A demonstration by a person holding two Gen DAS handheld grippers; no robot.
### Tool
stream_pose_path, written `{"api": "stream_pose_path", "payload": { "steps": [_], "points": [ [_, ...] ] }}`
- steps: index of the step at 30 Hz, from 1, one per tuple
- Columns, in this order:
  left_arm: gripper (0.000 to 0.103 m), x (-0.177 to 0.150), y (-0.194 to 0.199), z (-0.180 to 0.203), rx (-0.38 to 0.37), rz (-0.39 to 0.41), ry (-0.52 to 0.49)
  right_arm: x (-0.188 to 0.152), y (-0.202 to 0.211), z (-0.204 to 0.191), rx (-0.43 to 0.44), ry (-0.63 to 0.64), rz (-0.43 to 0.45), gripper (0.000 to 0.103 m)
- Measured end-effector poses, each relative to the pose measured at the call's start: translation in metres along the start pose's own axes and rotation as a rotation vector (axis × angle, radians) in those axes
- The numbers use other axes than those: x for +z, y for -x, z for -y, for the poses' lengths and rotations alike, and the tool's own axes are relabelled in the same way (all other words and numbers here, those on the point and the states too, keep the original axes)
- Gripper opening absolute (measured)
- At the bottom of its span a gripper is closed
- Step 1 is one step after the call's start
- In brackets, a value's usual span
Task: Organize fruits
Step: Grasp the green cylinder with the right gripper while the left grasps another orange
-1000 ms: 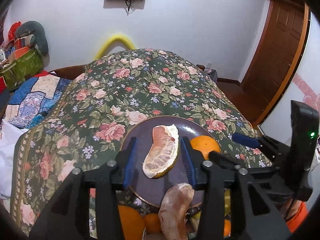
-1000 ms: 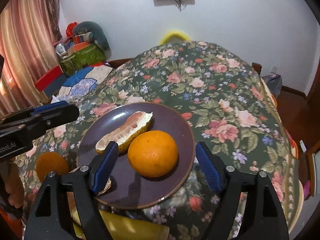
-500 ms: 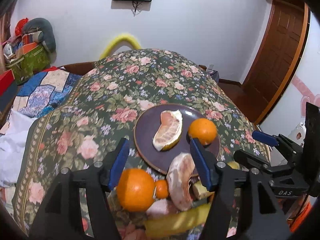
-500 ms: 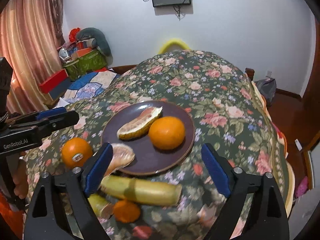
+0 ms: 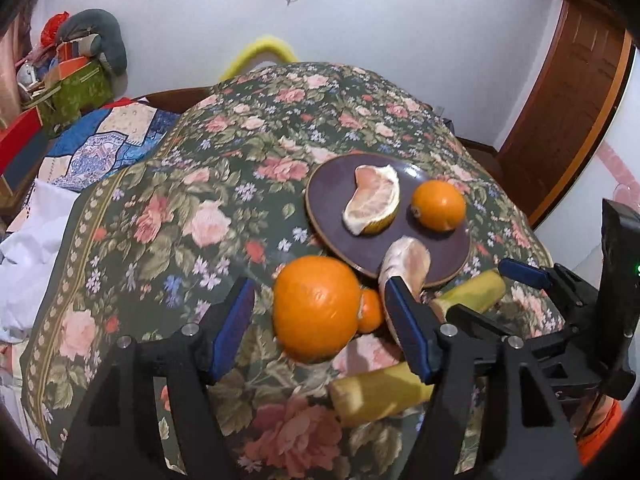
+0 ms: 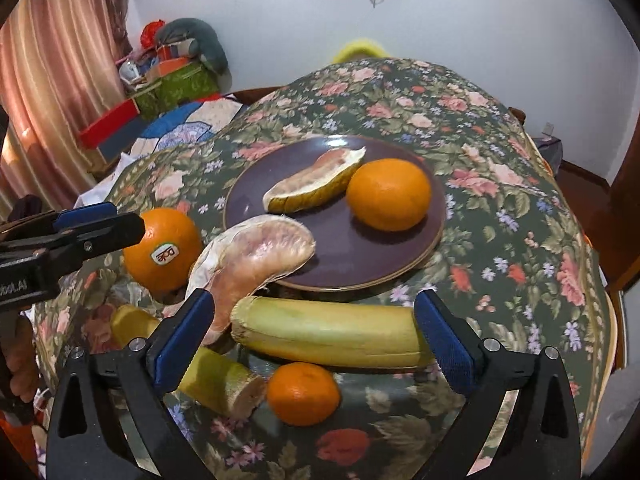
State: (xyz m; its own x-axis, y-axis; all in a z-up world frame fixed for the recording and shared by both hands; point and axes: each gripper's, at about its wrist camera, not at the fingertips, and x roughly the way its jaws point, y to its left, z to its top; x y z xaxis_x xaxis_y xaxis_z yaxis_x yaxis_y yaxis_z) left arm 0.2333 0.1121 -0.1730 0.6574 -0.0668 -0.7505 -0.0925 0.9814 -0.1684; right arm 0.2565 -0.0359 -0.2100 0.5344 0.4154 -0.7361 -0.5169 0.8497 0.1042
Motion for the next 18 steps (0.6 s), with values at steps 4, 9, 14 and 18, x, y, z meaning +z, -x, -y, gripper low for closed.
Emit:
{"api": "stream_pose_path", "payload": {
  "steps": [4, 9, 14, 18],
  "points": [
    [0.071, -0.005, -0.002, -0.008, 0.009, -0.01, 0.014, -0.001, -0.008, -0.004, -0.069, 0.023, 0.0, 0.1],
    [0.072, -0.007, -0.011, -0.015, 0.008, -0.039, 0.046, -0.002, -0.01, -0.01, -0.105, 0.066, -0.007, 0.102],
    [0.076, -0.01, -0.018, -0.014, -0.002, -0.051, 0.06, -0.002, -0.01, -0.005, -0.095, 0.059, -0.009, 0.102],
    [0.076, -0.011, -0.027, -0.008, 0.004, -0.06, 0.038, -0.002, -0.003, 0.005, -0.068, 0.029, -0.007, 0.1]
  ]
}}
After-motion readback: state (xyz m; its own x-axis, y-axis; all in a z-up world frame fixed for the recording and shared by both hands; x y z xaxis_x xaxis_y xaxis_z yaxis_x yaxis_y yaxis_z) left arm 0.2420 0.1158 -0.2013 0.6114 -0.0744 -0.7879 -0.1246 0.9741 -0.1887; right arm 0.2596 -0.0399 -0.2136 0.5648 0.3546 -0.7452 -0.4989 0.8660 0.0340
